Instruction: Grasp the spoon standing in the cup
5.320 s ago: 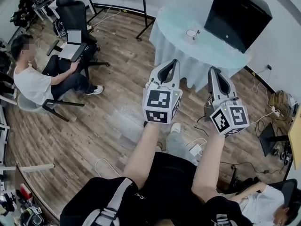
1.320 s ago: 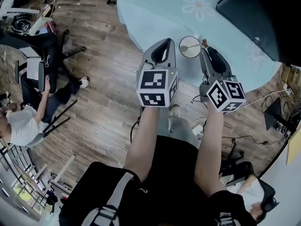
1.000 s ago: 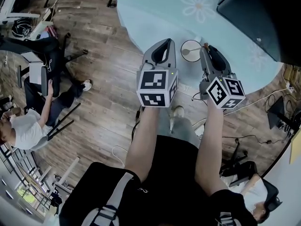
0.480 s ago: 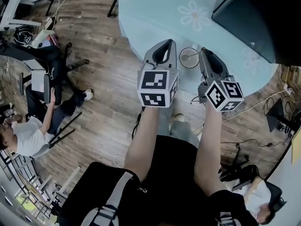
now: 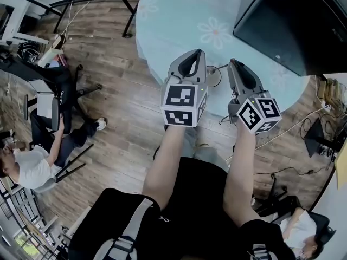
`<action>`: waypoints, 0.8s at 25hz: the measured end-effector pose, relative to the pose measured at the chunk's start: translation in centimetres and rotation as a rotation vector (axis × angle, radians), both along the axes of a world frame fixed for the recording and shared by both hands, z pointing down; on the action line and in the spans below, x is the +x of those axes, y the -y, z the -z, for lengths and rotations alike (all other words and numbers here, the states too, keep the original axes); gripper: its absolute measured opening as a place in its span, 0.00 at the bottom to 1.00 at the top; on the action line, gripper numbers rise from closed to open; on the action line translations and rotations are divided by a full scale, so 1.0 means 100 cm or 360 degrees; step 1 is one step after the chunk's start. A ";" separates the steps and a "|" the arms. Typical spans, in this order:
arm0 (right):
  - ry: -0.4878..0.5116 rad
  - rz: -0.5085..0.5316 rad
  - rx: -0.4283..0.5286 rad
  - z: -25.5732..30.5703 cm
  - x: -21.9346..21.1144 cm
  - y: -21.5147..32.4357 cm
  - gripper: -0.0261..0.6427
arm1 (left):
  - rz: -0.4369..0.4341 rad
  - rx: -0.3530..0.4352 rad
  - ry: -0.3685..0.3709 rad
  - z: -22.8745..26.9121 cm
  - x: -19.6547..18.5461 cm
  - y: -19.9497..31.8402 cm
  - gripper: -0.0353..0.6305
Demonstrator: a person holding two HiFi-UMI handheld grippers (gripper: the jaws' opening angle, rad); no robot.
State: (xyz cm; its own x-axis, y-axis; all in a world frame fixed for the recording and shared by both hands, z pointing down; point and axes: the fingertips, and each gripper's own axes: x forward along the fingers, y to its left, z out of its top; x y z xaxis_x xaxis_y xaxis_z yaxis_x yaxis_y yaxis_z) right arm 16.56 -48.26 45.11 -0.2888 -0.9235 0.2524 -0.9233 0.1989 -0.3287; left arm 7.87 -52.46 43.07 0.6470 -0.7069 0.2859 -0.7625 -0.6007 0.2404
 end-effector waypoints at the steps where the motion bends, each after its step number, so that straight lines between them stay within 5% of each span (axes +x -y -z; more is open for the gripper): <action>1: -0.0008 0.0004 0.0014 0.005 0.000 0.000 0.11 | -0.0008 0.0016 -0.0005 0.005 0.002 0.000 0.06; 20: -0.0221 -0.0078 0.0358 0.111 0.015 -0.006 0.11 | -0.0114 0.0333 -0.0103 0.092 0.019 -0.008 0.06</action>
State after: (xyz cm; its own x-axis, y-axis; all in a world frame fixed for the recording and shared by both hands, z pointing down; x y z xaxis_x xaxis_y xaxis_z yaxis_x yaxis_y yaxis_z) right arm 18.09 -47.65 34.06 -0.2190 -0.9730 0.0733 -0.9668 0.2063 -0.1506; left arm 9.77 -51.69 33.85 0.7101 -0.6978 0.0940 -0.7030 -0.6948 0.1518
